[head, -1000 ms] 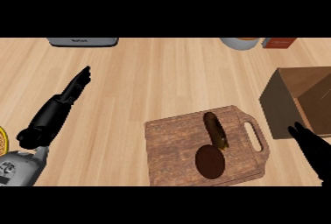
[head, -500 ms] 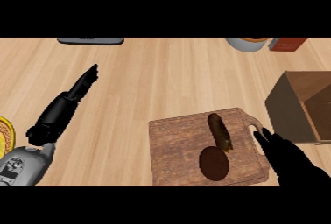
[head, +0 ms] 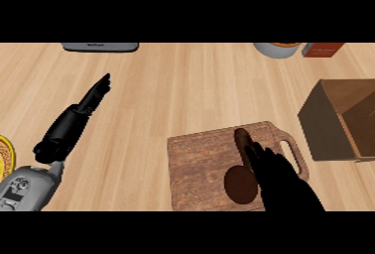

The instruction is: Pick the cupcake from the cutting board and place it in the cardboard box

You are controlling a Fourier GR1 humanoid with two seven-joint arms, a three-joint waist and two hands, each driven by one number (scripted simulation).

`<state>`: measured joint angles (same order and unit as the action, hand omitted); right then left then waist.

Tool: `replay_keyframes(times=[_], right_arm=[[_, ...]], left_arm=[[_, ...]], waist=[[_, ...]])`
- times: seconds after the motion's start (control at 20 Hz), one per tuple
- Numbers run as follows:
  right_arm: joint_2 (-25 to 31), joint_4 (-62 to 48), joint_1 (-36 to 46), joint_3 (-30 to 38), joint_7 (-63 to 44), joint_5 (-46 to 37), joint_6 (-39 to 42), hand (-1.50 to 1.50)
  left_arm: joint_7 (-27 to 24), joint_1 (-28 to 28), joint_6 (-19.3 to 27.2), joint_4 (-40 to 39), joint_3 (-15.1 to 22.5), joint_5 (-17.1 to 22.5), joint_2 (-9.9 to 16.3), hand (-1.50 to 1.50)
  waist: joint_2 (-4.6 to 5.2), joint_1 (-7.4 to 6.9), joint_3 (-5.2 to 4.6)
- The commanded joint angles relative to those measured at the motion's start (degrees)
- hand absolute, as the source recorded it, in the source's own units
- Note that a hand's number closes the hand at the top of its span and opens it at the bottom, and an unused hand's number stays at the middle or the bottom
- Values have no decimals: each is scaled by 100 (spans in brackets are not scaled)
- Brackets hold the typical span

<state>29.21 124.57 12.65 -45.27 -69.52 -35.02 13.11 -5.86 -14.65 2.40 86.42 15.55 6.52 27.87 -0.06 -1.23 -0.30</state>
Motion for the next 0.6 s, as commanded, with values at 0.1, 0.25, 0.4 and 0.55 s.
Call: replay_keyframes(times=[0.1, 0.25, 0.4, 0.55], right_arm=[[-724, -557, 342, -430, -1469, -585, 680, -150], [-1246, -1094, 492, -318, -1457, -776, 642, -150], [-1391, -1336, 405, -457, -1295, -1012, 767, -150], [-1717, -1752, 515, -233, -1176, -1098, 853, -150]], left_arm=[[-50, 59, 93, -157, 85, -188, -180, 0], [-18, 121, -68, 96, -124, -1, -19, 0], [80, 47, -160, 62, -163, -25, 29, 0], [32, -87, -264, -115, -376, 93, 70, 0]], waist=[[-8, 121, 6], [-6, 55, 13], [-9, 103, 18], [9, 113, 19]])
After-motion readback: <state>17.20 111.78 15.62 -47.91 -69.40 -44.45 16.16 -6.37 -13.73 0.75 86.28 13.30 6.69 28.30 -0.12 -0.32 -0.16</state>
